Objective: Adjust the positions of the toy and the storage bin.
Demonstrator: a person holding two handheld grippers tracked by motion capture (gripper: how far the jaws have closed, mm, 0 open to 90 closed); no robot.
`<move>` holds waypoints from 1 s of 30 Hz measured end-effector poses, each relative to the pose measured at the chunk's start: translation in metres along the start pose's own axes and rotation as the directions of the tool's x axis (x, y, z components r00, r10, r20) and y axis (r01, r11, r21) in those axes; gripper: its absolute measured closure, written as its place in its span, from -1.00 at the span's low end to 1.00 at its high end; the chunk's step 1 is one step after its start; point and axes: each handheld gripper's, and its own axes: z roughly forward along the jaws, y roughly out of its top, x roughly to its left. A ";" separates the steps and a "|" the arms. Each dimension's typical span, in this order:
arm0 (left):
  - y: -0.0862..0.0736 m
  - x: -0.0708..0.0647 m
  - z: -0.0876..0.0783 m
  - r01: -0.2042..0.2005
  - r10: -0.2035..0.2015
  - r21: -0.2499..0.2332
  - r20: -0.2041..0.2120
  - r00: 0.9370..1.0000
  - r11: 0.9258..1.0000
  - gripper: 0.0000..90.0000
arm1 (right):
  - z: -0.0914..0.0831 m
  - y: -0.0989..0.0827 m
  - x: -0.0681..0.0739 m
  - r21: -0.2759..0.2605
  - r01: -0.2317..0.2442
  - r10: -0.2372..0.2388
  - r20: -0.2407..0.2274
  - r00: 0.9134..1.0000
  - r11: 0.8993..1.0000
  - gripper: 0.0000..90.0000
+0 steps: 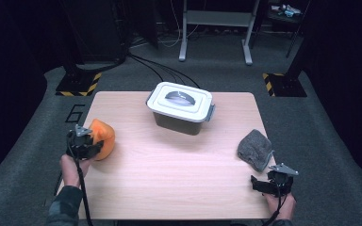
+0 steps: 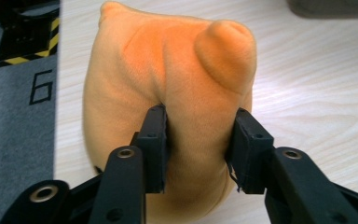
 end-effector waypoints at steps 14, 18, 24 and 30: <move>0.020 -0.034 0.026 -0.033 0.035 -0.043 0.055 0.998 0.999 -0.33 | 0.000 0.000 0.000 0.003 0.004 -0.004 -0.003 1.000 1.000 -1.00; 0.022 -0.035 0.025 -0.025 0.027 -0.044 0.052 0.998 0.999 -0.47 | -0.001 0.001 0.000 0.015 0.006 -0.005 -0.007 1.000 1.000 -1.00; 0.022 -0.035 0.024 -0.019 0.022 -0.048 0.064 0.998 0.999 -0.62 | -0.003 0.001 -0.001 0.022 0.024 -0.023 -0.037 0.999 0.999 -0.98; 0.022 -0.034 0.021 0.009 -0.005 -0.048 0.089 0.996 0.999 -0.74 | -0.018 0.007 0.000 0.014 0.017 -0.016 -0.079 0.997 1.000 -0.95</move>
